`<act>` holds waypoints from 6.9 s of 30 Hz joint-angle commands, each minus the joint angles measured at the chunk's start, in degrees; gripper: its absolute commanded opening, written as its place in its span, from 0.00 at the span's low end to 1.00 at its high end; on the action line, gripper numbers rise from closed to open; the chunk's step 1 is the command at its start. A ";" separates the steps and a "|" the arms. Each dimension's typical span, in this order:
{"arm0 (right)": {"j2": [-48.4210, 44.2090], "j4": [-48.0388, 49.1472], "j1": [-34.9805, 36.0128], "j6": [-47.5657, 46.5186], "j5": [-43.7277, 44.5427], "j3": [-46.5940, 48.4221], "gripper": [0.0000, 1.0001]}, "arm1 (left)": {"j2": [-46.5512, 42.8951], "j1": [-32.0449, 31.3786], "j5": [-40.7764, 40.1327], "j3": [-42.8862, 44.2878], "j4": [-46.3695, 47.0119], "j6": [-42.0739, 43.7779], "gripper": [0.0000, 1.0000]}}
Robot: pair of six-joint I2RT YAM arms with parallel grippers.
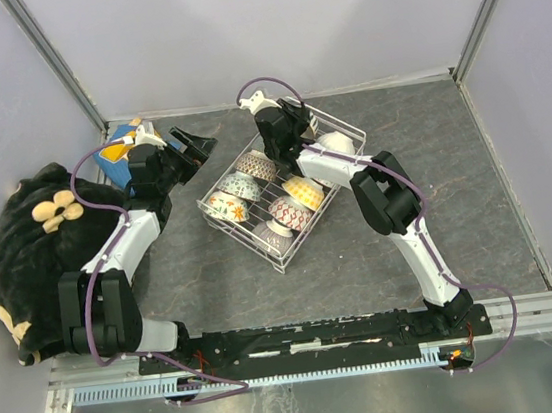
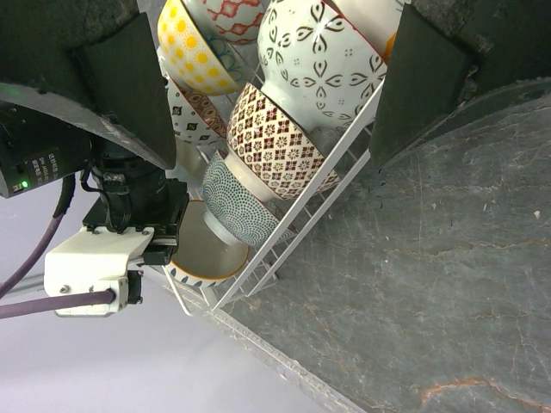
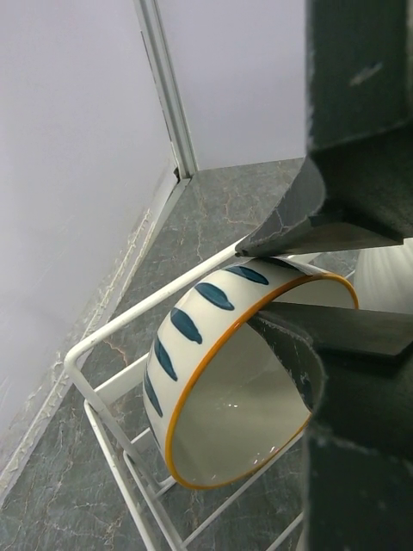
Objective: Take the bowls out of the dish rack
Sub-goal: Pick up the bowl from the dish rack, then place the bowl at the center of the board.
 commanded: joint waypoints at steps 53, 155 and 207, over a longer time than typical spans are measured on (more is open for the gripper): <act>-1.85 12.79 1.24 -9.01 5.71 0.62 0.01 | -0.38 -0.32 1.06 -0.86 3.64 -1.46 0.99; -4.72 -31.62 -34.66 63.39 -41.42 6.70 0.01 | 6.74 -10.89 -3.43 9.34 15.16 0.77 0.99; -20.52 -29.92 -33.84 58.63 -45.51 3.17 0.73 | 9.45 -10.74 -2.94 16.50 9.63 -0.32 1.00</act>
